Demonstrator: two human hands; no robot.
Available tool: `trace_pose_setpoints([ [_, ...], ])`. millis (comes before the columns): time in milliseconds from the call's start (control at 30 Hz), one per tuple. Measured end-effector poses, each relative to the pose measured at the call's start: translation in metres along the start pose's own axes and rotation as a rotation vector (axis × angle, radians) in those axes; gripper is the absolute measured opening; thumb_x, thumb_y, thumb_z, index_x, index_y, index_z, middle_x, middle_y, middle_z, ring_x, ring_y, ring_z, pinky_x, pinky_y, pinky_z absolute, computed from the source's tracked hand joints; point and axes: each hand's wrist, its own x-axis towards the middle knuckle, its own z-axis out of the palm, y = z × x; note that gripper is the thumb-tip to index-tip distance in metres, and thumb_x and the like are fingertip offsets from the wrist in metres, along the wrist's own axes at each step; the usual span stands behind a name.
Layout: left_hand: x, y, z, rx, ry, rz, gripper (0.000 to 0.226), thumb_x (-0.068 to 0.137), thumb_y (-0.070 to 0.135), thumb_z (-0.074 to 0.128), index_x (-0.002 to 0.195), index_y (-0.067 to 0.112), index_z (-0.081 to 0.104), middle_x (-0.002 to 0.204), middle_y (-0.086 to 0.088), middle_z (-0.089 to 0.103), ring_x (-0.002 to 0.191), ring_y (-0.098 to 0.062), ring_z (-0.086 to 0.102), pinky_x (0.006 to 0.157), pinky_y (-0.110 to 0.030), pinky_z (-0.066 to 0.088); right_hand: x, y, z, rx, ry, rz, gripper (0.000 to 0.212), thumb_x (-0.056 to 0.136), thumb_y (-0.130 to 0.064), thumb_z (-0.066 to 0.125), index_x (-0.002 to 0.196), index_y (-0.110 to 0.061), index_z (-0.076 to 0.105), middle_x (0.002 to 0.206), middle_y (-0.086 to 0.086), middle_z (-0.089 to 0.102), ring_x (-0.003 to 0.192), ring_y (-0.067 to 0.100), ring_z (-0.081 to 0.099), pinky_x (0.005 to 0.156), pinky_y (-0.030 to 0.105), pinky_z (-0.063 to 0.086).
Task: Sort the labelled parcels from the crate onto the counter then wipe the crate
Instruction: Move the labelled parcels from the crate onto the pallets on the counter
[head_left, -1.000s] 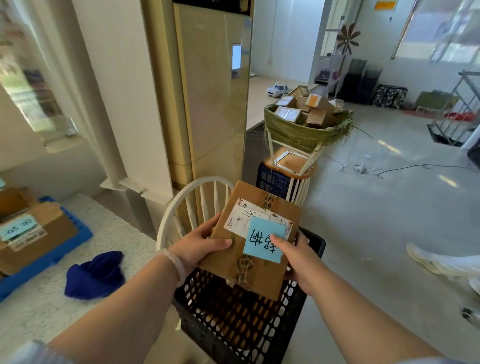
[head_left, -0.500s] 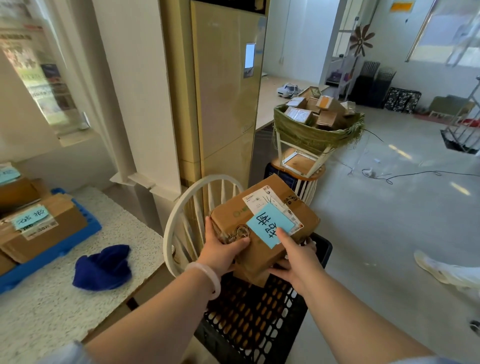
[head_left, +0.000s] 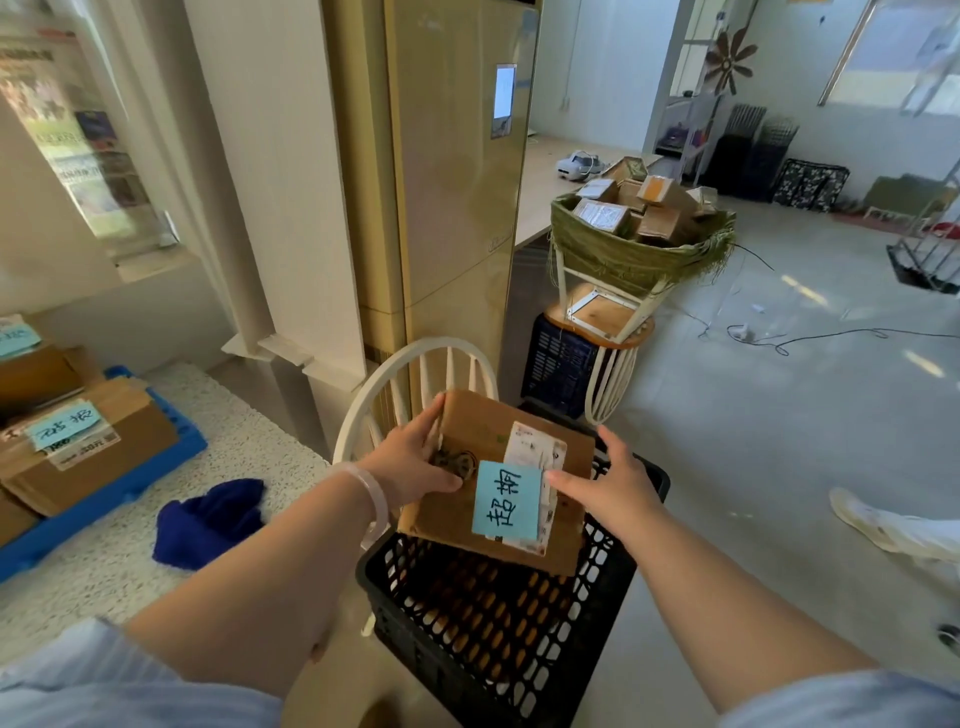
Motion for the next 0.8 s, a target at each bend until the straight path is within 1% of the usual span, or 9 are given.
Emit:
trace_pose_setpoints([
  [67, 0.002, 0.003, 0.001, 0.218, -0.041, 0.032, 0.109, 0.071, 0.025, 0.077, 0.135, 0.075, 0.004, 0.147, 0.002, 0.034, 0.128, -0.032, 0.045, 0.102, -0.057, 0.045, -0.001, -0.005, 0.001, -0.198, -0.017, -0.112, 0.105, 0.071, -0.05, 0.083, 0.154, -0.036, 0.021, 0.16, 0.002, 0.024, 0.146, 0.026, 0.024, 0.116, 0.051, 0.027],
  [200, 0.001, 0.01, -0.001, 0.477, -0.132, 0.159, 0.104, 0.082, 0.017, 0.073, 0.146, 0.061, 0.004, 0.149, 0.004, 0.028, 0.135, -0.029, 0.036, 0.105, -0.052, 0.043, 0.003, -0.011, -0.003, -0.446, -0.173, -0.211, 0.101, 0.069, -0.053, 0.082, 0.152, -0.038, 0.027, 0.158, -0.002, 0.028, 0.144, 0.022, 0.029, 0.115, 0.047, 0.031],
  [367, -0.004, 0.03, -0.01, 0.609, -0.26, 0.211, 0.104, 0.083, 0.014, 0.073, 0.144, 0.063, 0.005, 0.151, 0.006, 0.028, 0.137, -0.027, 0.037, 0.104, -0.051, 0.045, 0.005, -0.015, -0.01, -0.432, -0.484, -0.11, 0.109, 0.065, -0.051, 0.085, 0.153, -0.041, 0.02, 0.148, -0.009, 0.045, 0.13, 0.016, 0.049, 0.107, 0.046, 0.044],
  [467, -0.005, 0.039, -0.011, 0.613, -0.313, 0.224, 0.103, 0.084, 0.012, 0.072, 0.145, 0.063, 0.007, 0.151, 0.006, 0.031, 0.135, -0.028, 0.041, 0.104, -0.053, 0.045, 0.005, -0.012, -0.008, -0.377, -0.553, -0.084, 0.121, 0.059, -0.049, 0.09, 0.154, -0.036, 0.016, 0.13, -0.011, 0.06, 0.118, 0.012, 0.058, 0.105, 0.044, 0.047],
  [533, -0.005, 0.042, -0.011, 0.599, -0.336, 0.221, 0.1, 0.085, 0.011, 0.071, 0.144, 0.062, 0.009, 0.149, 0.006, 0.037, 0.132, -0.025, 0.045, 0.104, -0.051, 0.045, 0.004, -0.009, -0.006, -0.356, -0.534, -0.087, 0.122, 0.059, -0.045, 0.091, 0.154, -0.033, 0.015, 0.127, -0.009, 0.061, 0.117, 0.013, 0.059, 0.105, 0.043, 0.047],
  [600, -0.004, 0.04, -0.01, 0.583, -0.289, 0.23, 0.093, 0.088, 0.011, 0.067, 0.145, 0.06, 0.014, 0.144, 0.007, 0.044, 0.127, -0.02, 0.048, 0.105, -0.044, 0.045, 0.004, -0.006, -0.004, -0.333, -0.476, -0.088, 0.121, 0.057, -0.047, 0.092, 0.152, -0.033, 0.018, 0.128, -0.007, 0.06, 0.115, 0.014, 0.059, 0.103, 0.044, 0.048],
  [700, 0.0, 0.026, -0.003, 0.586, -0.066, 0.32, 0.08, 0.09, 0.009, 0.064, 0.148, 0.05, 0.026, 0.143, 0.008, 0.046, 0.126, -0.016, 0.048, 0.103, -0.03, 0.043, 0.002, -0.002, -0.006, -0.284, -0.372, -0.056, 0.121, 0.055, -0.051, 0.091, 0.152, -0.031, 0.02, 0.132, -0.005, 0.058, 0.11, 0.013, 0.06, 0.098, 0.041, 0.05],
  [767, 0.002, 0.009, 0.003, 0.526, 0.061, 0.378, 0.085, 0.087, 0.013, 0.069, 0.15, 0.045, 0.022, 0.15, 0.007, 0.036, 0.135, -0.02, 0.041, 0.109, -0.031, 0.039, 0.0, 0.0, -0.009, -0.233, -0.31, -0.035, 0.117, 0.059, -0.05, 0.09, 0.152, -0.028, 0.022, 0.135, -0.003, 0.057, 0.103, 0.011, 0.058, 0.091, 0.034, 0.049],
  [800, 0.004, -0.001, 0.007, 0.479, 0.107, 0.379, 0.092, 0.085, 0.018, 0.072, 0.151, 0.046, 0.015, 0.156, 0.006, 0.027, 0.14, -0.022, 0.035, 0.113, -0.037, 0.037, 0.001, 0.003, -0.01, -0.195, -0.281, -0.021, 0.114, 0.059, -0.05, 0.089, 0.151, -0.027, 0.024, 0.135, -0.002, 0.057, 0.101, 0.01, 0.057, 0.088, 0.032, 0.048],
])
